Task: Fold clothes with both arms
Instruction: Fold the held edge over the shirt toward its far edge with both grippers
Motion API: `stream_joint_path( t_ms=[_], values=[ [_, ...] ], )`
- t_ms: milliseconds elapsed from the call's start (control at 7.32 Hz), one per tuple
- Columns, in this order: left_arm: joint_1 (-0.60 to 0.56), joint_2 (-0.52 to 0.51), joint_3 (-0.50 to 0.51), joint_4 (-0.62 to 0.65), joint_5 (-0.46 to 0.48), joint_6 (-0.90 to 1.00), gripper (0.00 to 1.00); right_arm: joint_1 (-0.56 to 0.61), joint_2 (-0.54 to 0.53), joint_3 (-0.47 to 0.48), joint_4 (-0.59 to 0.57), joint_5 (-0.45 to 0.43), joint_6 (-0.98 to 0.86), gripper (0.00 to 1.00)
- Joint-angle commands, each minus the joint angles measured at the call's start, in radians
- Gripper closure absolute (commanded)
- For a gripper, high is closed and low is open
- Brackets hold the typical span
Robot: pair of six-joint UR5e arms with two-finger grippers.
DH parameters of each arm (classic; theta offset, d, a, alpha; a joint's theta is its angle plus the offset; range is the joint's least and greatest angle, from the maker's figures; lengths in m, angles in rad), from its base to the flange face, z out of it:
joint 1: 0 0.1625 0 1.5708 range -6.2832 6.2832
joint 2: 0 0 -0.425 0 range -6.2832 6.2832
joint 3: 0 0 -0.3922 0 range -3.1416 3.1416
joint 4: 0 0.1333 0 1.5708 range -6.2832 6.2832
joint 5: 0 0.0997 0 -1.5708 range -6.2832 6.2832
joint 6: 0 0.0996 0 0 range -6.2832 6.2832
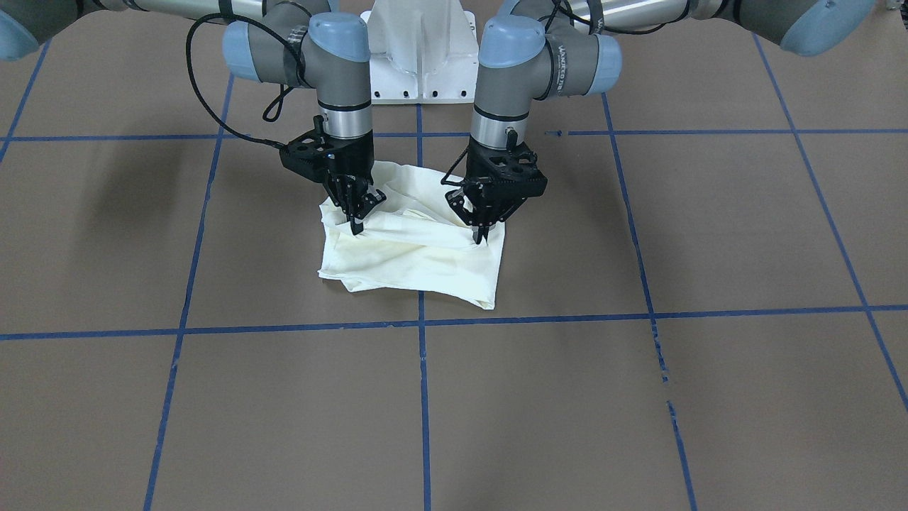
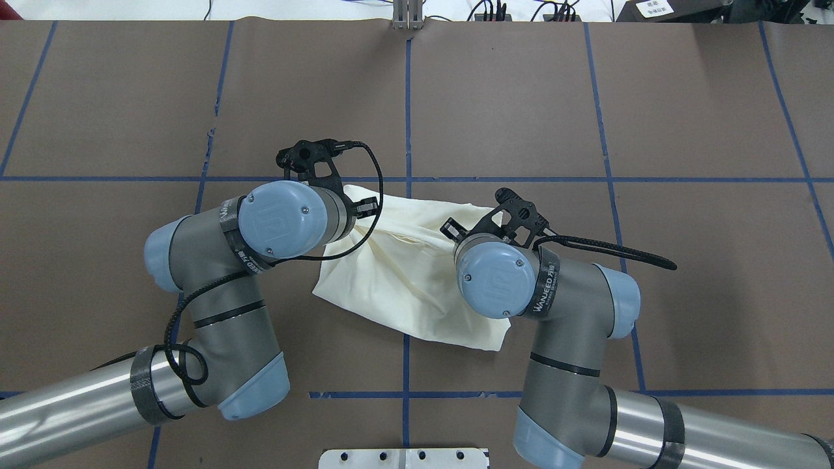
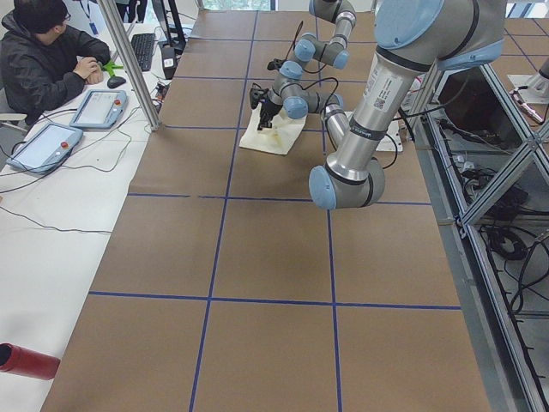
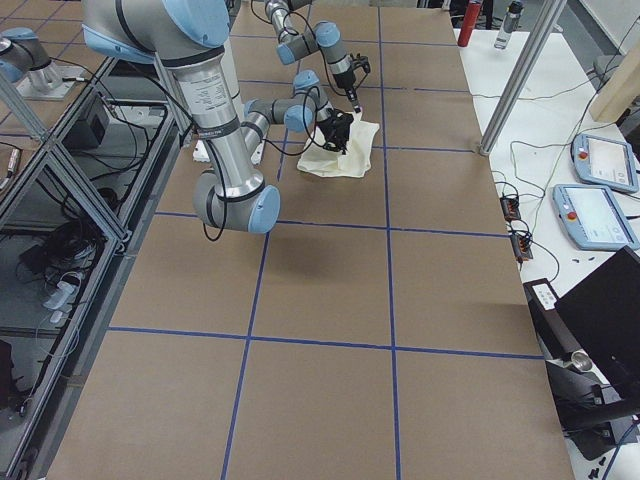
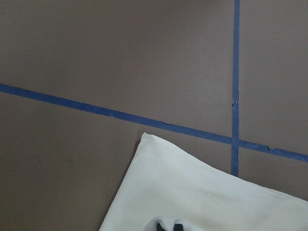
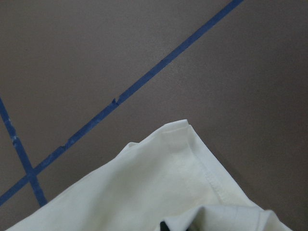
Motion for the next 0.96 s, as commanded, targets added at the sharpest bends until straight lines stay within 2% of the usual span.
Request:
stream_joint_path(
  t_ms=[0,137,273,410,546,683,819],
  values=[
    [-0.001,-0.008,0.028,-0.008,0.0,0.002,1.0,0.005,0.005,-0.022,0.019,0.001,-0.012,1.0],
    [-0.001,-0.01,0.028,-0.01,0.0,0.014,1.0,0.011,0.025,-0.043,0.019,0.001,-0.032,1.0],
    [-0.001,-0.003,0.028,-0.042,-0.001,0.018,0.84,0.018,0.031,-0.057,0.019,0.001,-0.073,0.4],
    [-0.002,0.004,0.026,-0.053,-0.001,0.089,0.01,0.021,0.034,-0.059,0.03,0.0,-0.161,0.0],
    [-0.02,0.006,0.014,-0.077,-0.007,0.167,0.0,0.051,0.034,-0.051,0.054,0.042,-0.212,0.0],
    [-0.071,0.007,0.011,-0.08,-0.056,0.247,0.0,0.067,0.033,-0.036,0.092,0.111,-0.277,0.0],
    [-0.135,0.027,-0.006,-0.08,-0.164,0.356,0.0,0.065,0.034,-0.024,0.094,0.119,-0.306,0.0]
  ],
)
